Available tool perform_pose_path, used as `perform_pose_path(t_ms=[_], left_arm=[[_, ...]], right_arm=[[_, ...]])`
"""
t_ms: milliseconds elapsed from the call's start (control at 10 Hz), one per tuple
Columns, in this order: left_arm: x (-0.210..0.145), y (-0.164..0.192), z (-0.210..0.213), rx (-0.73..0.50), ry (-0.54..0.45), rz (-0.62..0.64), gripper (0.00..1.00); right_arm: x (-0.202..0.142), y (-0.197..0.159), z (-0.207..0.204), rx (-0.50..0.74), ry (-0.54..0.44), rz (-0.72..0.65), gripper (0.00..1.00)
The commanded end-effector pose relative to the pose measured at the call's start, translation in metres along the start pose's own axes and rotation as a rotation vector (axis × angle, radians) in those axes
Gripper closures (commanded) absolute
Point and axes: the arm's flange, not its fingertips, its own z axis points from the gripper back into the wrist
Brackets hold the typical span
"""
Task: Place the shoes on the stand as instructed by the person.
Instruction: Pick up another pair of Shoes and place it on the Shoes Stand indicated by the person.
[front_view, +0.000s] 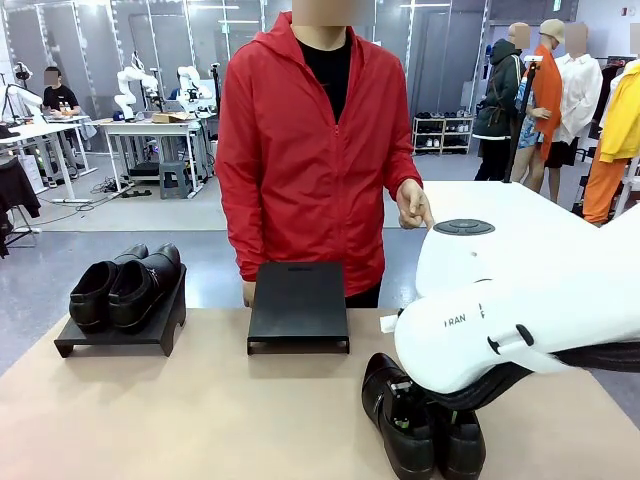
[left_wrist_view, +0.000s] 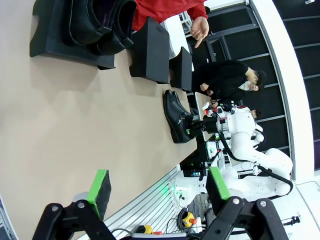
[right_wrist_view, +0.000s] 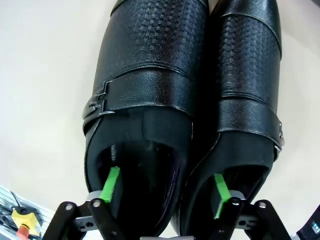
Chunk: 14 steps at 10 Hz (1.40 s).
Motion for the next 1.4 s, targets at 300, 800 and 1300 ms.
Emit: perform_pose_path(t_ms=[300,800,1300], left_arm=[[-0.003,0.0,0.001,-0.013,0.004,-0.012,0.02],[-0.003,0.0,0.001,-0.013,0.004,-0.012,0.02],[-0.003,0.0,0.001,-0.013,0.004,-0.012,0.02]], right_arm=[[0.007,0.009,-0.008,-0.015,-0.016,-0.014,1.0],[0.009,0.002,0.0,-0.011,-0.016,-0.028,1.0],[0.018,-0.056,0.088,0.011,-0.135,-0.066,1.0]])
